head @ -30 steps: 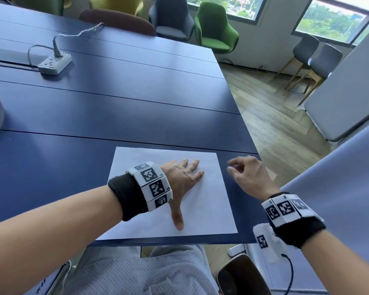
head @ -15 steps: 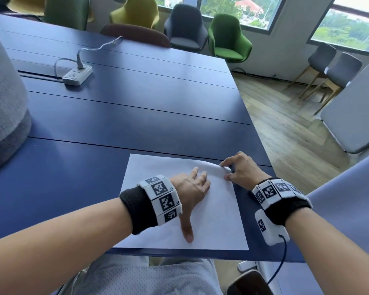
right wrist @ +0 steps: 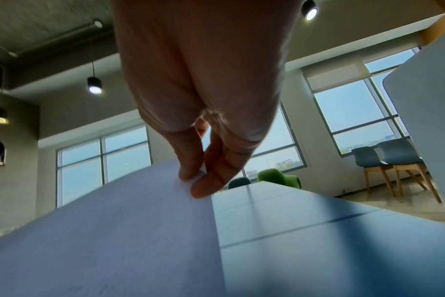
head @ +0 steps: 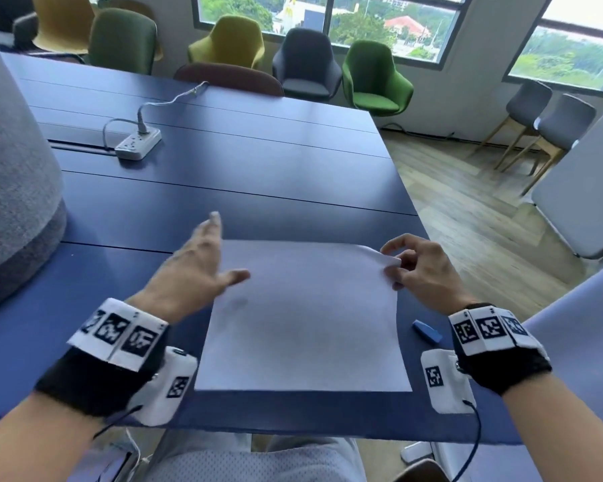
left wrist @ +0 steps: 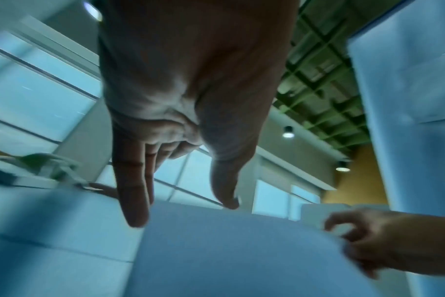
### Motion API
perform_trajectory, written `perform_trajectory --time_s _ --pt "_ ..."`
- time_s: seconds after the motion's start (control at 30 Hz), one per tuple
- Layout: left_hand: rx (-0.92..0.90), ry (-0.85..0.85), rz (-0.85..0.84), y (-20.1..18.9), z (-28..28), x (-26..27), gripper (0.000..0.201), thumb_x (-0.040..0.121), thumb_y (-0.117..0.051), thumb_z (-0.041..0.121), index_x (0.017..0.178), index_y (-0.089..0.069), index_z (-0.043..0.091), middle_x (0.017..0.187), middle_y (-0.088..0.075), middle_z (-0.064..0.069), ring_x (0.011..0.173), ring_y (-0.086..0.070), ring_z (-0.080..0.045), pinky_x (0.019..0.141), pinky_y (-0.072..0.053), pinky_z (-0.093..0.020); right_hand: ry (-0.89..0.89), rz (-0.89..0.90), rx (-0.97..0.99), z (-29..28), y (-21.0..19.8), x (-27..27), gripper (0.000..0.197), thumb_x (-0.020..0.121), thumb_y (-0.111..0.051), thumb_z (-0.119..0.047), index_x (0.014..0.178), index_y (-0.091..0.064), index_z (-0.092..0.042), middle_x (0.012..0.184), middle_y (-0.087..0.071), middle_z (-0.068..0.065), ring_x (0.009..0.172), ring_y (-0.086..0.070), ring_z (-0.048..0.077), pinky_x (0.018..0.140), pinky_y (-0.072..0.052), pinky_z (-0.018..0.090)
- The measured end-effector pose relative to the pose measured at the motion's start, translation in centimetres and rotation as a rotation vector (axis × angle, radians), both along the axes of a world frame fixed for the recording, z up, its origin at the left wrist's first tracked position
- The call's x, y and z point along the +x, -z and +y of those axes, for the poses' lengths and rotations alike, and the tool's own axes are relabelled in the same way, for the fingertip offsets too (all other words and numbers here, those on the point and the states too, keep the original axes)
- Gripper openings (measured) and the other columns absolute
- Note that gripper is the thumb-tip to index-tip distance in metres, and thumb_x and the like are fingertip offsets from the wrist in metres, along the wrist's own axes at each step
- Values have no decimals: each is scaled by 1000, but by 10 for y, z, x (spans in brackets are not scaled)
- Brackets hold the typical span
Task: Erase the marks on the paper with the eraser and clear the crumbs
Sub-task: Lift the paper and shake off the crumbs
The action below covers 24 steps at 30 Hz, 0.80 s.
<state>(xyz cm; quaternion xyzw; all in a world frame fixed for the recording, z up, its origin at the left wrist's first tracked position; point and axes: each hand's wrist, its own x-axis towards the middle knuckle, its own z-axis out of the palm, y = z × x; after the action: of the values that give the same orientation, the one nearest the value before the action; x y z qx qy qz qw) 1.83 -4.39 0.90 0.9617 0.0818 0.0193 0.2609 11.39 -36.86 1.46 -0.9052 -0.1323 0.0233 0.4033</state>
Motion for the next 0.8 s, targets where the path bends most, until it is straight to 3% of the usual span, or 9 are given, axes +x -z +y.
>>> perform_trajectory --time_s 0.07,0.13,0.17,0.23,0.3,0.33,0.47,0.63,0.8 --pt "-152 -140 80 2 20 -2 88 86 -74 34 151 -24 4 150 -39 -15 121 -55 -32 106 -42 -43 -13 3 78 3 -8 -3 28 81 -64 6 93 -63 -20 71 -68 17 57 -65 21 67 -56 35" --pt "-306 -191 58 4 29 -4 31 88 -72 21 110 -60 3 108 -62 -11 85 -66 -32 77 -59 -37 -32 7 163 10 -18 -7 28 82 -64 7 96 -63 -17 75 -68 21 59 -65 24 69 -58 37" --pt "-349 -194 10 1 33 -6 16 90 -70 14 83 -60 3 84 -59 -9 72 -64 -30 62 -58 -29 -46 -4 190 15 -24 -10 28 83 -64 7 98 -63 -16 76 -68 23 60 -64 24 69 -58 38" --pt "-373 -214 -67 1 44 -6 33 91 -66 6 62 -51 1 64 -56 -13 60 -64 -27 56 -59 -29 -71 -36 215 21 -34 -14 28 83 -65 6 102 -62 -14 77 -66 27 60 -64 25 66 -57 31" --pt "-413 -228 -137 -2 58 -8 31 91 -66 4 60 -62 6 58 -62 -8 55 -67 -19 70 -61 -43 -87 -61 248 27 -44 -19 31 82 -67 4 108 -61 -13 75 -63 29 60 -65 25 61 -54 21" --pt "-447 -227 -165 -7 62 -11 28 90 -66 4 62 -68 10 56 -64 -2 54 -67 -15 73 -61 -41 -87 -76 271 30 -48 -22 34 82 -68 5 110 -60 -12 72 -62 27 60 -65 25 60 -52 19" --pt "-496 -201 -364 -31 74 -29 35 87 -70 7 70 -76 38 58 -69 2 54 -69 -11 64 -57 -17 -28 -213 348 44 -66 -29 42 77 -70 8 112 -59 -14 68 -52 4 61 -67 22 59 -55 27" --pt "-429 -136 -664 -62 84 -45 44 86 -72 7 72 -74 48 66 -70 14 55 -66 -5 65 -59 -23 -11 -433 333 63 -90 -38 45 76 -74 -4 112 -59 -26 66 -50 -5 71 -69 24 65 -59 41" --pt "-198 -90 -583 -42 83 -51 36 85 -75 16 73 -70 51 78 -67 20 62 -65 -7 66 -55 -26 -30 -440 217 80 -70 -44 44 77 -71 -2 111 -58 -26 66 -53 12 69 -65 26 73 -55 45"
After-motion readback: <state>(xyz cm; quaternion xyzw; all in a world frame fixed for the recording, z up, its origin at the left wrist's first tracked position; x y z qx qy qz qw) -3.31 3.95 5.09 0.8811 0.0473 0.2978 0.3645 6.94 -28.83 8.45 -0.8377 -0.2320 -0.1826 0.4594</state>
